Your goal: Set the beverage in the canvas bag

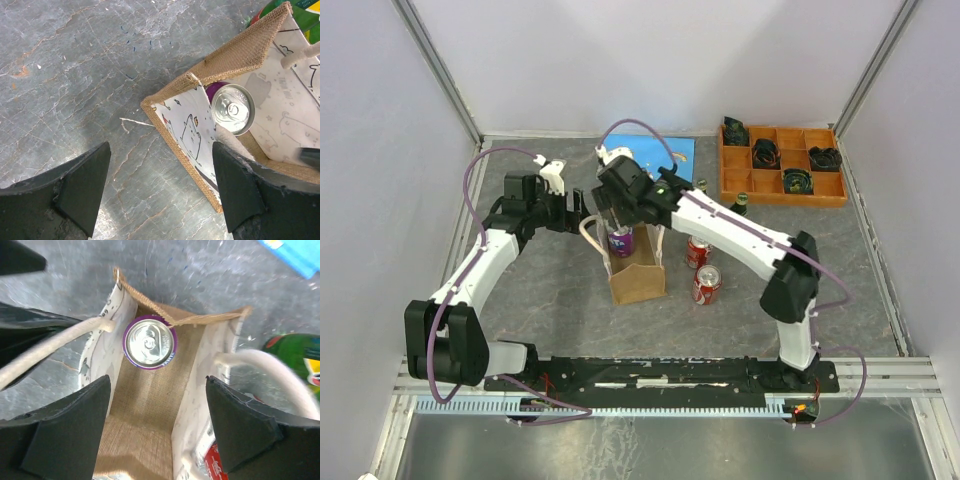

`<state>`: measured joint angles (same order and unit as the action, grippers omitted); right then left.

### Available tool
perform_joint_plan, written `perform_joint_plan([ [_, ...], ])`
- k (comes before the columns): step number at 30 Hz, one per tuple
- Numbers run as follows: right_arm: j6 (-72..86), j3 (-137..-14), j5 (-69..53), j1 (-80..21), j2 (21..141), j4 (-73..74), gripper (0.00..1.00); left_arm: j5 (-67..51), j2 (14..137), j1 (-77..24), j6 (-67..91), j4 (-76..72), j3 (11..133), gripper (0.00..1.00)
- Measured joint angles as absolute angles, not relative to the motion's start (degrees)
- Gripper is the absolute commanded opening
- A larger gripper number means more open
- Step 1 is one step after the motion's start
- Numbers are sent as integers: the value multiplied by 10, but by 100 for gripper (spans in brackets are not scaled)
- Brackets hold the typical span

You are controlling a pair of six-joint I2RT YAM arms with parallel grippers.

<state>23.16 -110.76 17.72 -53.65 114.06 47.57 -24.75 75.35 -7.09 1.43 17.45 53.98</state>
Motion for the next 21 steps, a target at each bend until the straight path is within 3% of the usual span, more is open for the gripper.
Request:
perform_joint_plan([
  [8,225,-1183,263,-535,1061,496,86,-248,754,-73,14,175,540,89],
  [13,240,-1256,323,-502,1048,585,86,-247,754,-73,14,175,539,89],
  [21,314,-1113,316,-407,944,742,84,-248,754,-73,14,175,529,89],
])
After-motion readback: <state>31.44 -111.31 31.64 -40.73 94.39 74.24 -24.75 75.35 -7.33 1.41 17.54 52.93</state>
